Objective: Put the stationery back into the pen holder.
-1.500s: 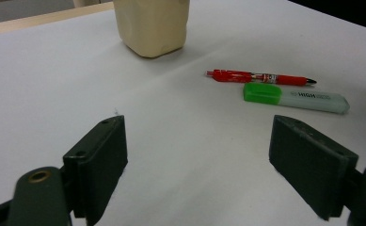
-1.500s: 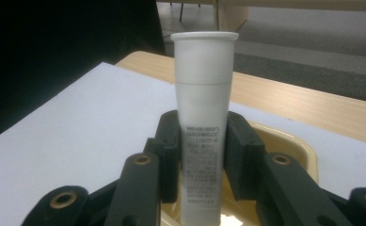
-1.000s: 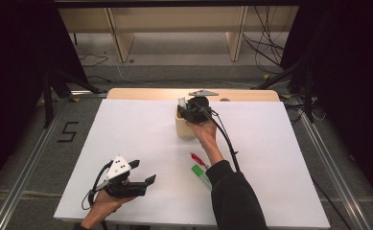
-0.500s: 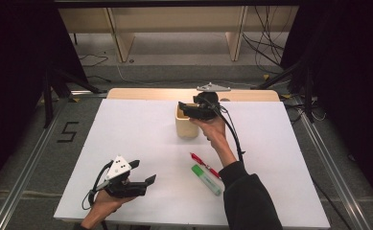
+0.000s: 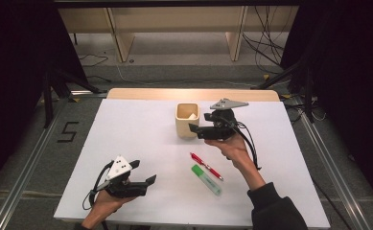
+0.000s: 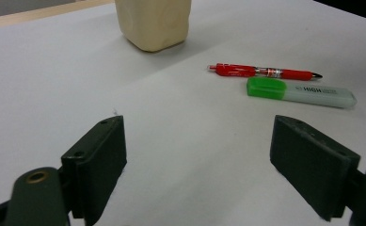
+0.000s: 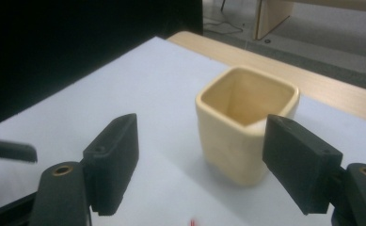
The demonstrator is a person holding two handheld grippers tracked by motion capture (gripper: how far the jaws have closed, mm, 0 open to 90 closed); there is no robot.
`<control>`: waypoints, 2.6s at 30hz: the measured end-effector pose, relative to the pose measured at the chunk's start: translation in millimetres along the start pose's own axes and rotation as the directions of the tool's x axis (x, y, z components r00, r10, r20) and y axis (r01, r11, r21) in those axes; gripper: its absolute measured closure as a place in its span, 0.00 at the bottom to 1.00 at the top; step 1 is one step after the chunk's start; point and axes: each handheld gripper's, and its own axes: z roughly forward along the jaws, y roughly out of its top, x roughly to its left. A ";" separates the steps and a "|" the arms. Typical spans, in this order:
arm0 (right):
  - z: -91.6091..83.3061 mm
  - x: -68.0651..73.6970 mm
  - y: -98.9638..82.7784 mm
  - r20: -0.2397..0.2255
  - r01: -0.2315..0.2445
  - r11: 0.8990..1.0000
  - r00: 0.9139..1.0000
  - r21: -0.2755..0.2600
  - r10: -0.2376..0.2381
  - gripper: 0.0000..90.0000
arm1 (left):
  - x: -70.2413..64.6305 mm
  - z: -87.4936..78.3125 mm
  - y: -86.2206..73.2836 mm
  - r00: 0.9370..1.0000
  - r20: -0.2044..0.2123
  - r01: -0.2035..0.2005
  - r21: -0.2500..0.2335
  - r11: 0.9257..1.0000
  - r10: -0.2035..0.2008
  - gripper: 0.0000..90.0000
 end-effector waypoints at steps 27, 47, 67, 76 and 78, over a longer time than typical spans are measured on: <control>-16.4 29.8 -67.1 -0.038 0.057 0.986 0.998 0.157 -0.051 0.30 | 0.5 -0.5 -0.4 1.000 0.008 0.007 -0.006 1.000 -0.007 0.20; -6.9 41.6 -86.5 -0.069 0.099 0.946 0.994 0.310 -0.081 0.33 | 1.6 -1.5 -0.2 1.000 0.012 0.012 -0.016 1.000 -0.012 0.20; 15.1 42.0 -105.4 -0.039 0.102 0.896 0.995 0.431 -0.095 0.49 | 0.9 -1.5 -0.2 1.000 0.013 0.010 -0.020 1.000 -0.010 0.20; 20.0 38.6 -110.8 -0.027 0.088 0.887 0.996 0.453 -0.085 0.53 | 0.4 -1.7 0.1 1.000 0.014 0.010 -0.021 1.000 -0.009 0.20; 22.0 37.0 -112.9 -0.023 0.087 0.887 0.996 0.453 -0.085 0.54 | 0.3 -1.9 0.2 1.000 0.014 0.007 -0.020 1.000 -0.007 0.20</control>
